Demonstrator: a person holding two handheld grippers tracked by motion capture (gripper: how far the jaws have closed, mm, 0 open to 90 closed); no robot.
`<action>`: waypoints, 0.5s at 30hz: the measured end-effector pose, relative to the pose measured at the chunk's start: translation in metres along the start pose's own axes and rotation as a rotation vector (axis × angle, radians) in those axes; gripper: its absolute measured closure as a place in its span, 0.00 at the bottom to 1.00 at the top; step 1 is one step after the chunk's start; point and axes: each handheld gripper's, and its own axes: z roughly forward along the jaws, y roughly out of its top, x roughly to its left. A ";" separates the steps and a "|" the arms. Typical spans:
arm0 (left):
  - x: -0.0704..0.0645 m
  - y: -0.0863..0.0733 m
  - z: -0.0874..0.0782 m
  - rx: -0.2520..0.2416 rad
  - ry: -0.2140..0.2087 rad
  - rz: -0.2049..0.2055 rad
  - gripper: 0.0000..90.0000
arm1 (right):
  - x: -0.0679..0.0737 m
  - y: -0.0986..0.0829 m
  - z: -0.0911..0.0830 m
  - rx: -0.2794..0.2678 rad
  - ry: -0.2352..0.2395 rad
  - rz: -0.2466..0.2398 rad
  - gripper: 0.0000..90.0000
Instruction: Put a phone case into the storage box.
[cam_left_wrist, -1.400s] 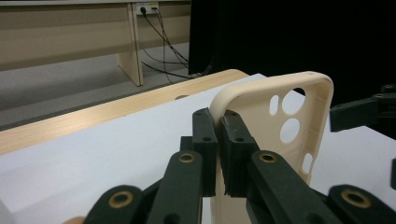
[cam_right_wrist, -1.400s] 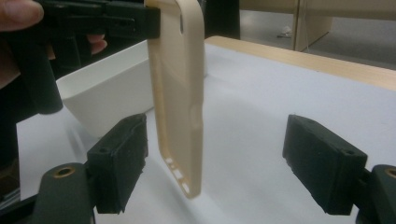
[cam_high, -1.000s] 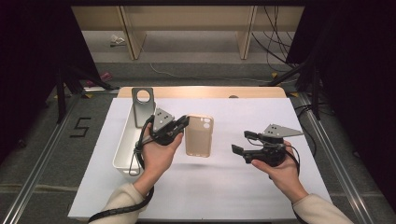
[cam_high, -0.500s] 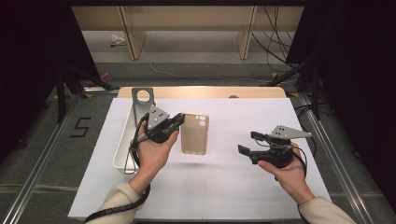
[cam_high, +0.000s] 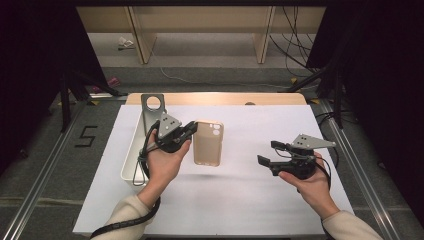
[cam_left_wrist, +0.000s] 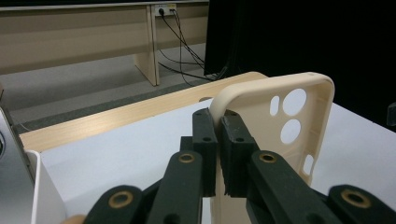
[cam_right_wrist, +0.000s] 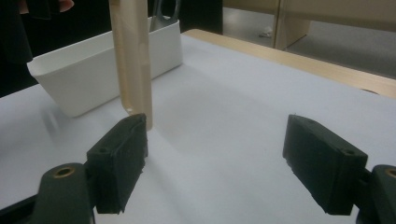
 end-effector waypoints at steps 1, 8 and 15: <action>0.000 0.000 0.000 -0.002 0.000 -0.001 0.95 | 0.000 0.000 0.000 0.001 -0.002 0.000 0.26; 0.002 0.002 0.000 -0.001 0.002 0.006 0.95 | -0.003 -0.001 0.001 0.003 -0.008 0.003 0.26; 0.009 0.007 -0.003 -0.014 0.012 0.006 0.95 | -0.003 -0.001 0.000 0.005 -0.011 0.006 0.26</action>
